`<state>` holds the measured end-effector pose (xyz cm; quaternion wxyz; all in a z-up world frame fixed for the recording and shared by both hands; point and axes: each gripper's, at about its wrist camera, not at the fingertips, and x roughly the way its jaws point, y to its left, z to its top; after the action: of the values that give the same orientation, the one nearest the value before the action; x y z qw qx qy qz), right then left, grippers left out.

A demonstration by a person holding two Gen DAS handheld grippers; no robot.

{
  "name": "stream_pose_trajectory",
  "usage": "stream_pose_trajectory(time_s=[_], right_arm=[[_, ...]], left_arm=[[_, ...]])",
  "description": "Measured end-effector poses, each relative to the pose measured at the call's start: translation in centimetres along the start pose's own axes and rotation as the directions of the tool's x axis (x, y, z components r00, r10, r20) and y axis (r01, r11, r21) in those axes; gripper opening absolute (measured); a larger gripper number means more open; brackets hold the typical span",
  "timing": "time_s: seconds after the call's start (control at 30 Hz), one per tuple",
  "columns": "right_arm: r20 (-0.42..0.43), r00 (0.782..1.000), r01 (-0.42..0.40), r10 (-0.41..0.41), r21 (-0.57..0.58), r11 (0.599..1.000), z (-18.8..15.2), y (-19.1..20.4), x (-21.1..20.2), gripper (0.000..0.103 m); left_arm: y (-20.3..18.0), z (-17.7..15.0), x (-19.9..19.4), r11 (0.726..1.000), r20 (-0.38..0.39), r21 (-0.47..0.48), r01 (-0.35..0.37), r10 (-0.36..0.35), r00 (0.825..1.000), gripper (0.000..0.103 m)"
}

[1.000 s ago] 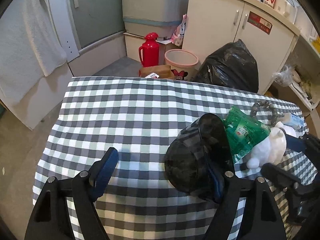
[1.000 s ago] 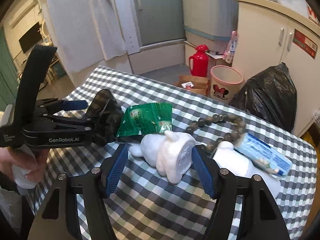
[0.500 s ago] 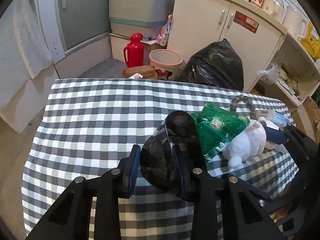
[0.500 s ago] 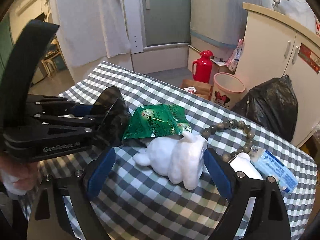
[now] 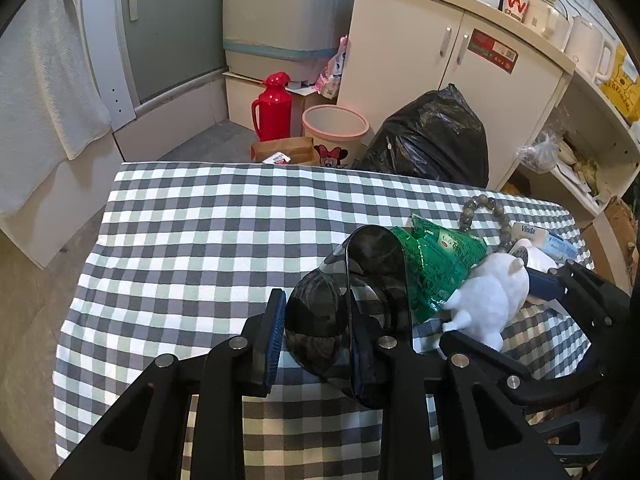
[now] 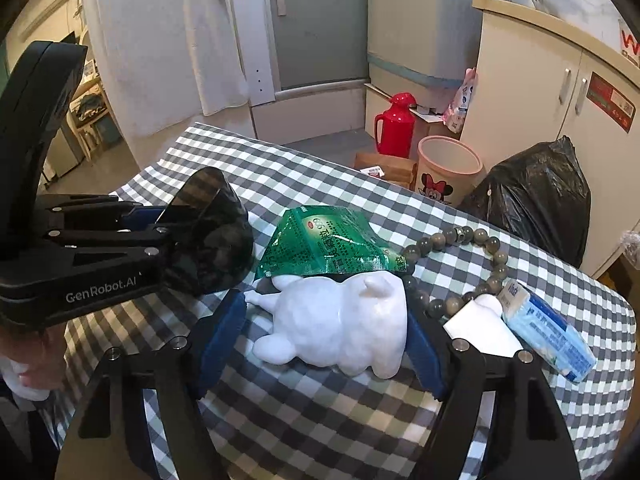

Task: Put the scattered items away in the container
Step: 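Close the left tool on the sunglasses while the right tool grasps the white plush toy, then lift and carry the sunglasses and plush toy with both tools toward the cardboard box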

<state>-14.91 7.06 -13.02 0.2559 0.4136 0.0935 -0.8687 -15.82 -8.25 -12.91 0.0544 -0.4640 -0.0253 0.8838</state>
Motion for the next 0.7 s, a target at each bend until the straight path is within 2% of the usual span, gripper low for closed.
stream_pose_trajectory(time_s=[0.37, 0.7], right_arm=[[0.015, 1.0, 0.003, -0.003, 0.023, 1.0, -0.4, 0.0, -2.1, 0.075], [0.084, 0.996, 0.033, -0.035, 0.03, 0.999, -0.4, 0.3, -6.9, 0.075]], left_arm=[[-0.2, -0.1, -2.3, 1.0, 0.049, 0.006, -0.021, 0.021, 0.999, 0.027], [-2.6, 0.2, -6.5, 0.998, 0.126, 0.032, -0.058, 0.053, 0.991, 0.027]])
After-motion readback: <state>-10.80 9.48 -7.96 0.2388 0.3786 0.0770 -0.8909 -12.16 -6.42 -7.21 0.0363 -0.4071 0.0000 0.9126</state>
